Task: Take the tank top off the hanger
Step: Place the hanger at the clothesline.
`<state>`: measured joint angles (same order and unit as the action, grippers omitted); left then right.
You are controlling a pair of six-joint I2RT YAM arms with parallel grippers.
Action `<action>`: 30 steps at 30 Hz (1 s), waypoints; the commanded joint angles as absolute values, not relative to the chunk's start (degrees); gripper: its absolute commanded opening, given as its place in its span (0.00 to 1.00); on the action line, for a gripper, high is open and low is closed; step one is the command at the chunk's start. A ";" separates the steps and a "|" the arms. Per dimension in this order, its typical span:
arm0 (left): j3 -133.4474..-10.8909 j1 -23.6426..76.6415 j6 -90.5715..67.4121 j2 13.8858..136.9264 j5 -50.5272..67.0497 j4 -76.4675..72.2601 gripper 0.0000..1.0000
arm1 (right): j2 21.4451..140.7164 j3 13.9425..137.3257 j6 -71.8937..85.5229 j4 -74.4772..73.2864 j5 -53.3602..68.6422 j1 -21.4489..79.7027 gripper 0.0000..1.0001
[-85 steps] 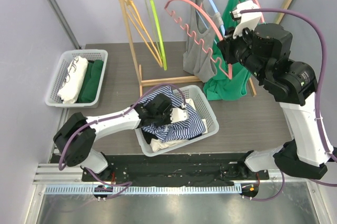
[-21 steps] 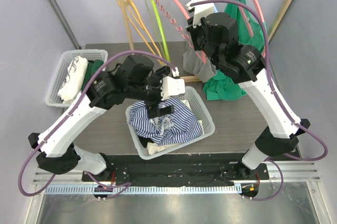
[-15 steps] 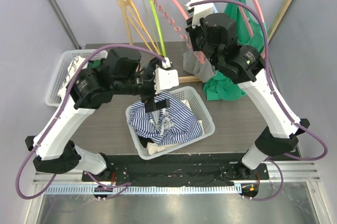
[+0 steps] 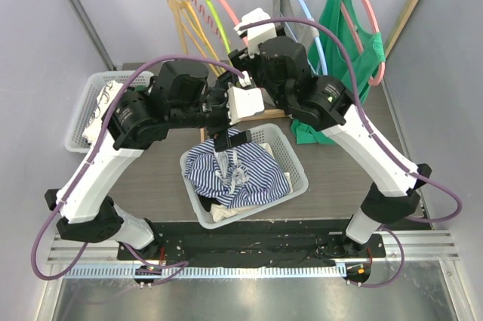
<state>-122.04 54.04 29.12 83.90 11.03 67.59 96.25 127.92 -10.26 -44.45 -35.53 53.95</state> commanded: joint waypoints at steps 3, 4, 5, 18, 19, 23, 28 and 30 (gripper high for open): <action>-125.24 54.23 28.12 83.67 9.84 65.66 1.00 | 83.43 118.15 -8.18 -41.05 -38.76 54.05 0.94; -125.16 54.14 28.12 83.76 9.76 65.74 1.00 | 81.93 116.91 -6.78 -40.87 -38.32 54.14 1.00; -125.33 54.14 28.21 83.76 9.67 65.83 1.00 | 78.61 115.68 -6.25 -40.70 -37.80 54.14 1.00; -123.23 54.14 25.75 81.83 10.02 65.65 0.99 | 52.92 78.00 6.58 -37.79 -29.01 54.14 0.98; -121.57 54.14 25.75 81.57 10.02 65.83 1.00 | 51.17 75.70 7.20 -36.75 -27.61 54.14 0.99; -118.83 54.14 26.19 80.68 9.32 65.57 1.00 | 49.83 64.45 9.31 -30.17 -23.75 54.14 1.00; -121.29 54.14 25.84 81.56 9.84 65.83 1.00 | 50.54 49.33 6.87 -9.66 -23.64 54.14 1.00; -121.73 54.05 25.84 81.65 9.93 66.18 1.00 | 49.92 41.45 4.93 -0.31 -25.04 54.05 1.00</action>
<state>-119.33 54.04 26.94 82.35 9.23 67.16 51.64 50.59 7.09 -23.57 -24.25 54.00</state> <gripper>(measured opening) 0.996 0.996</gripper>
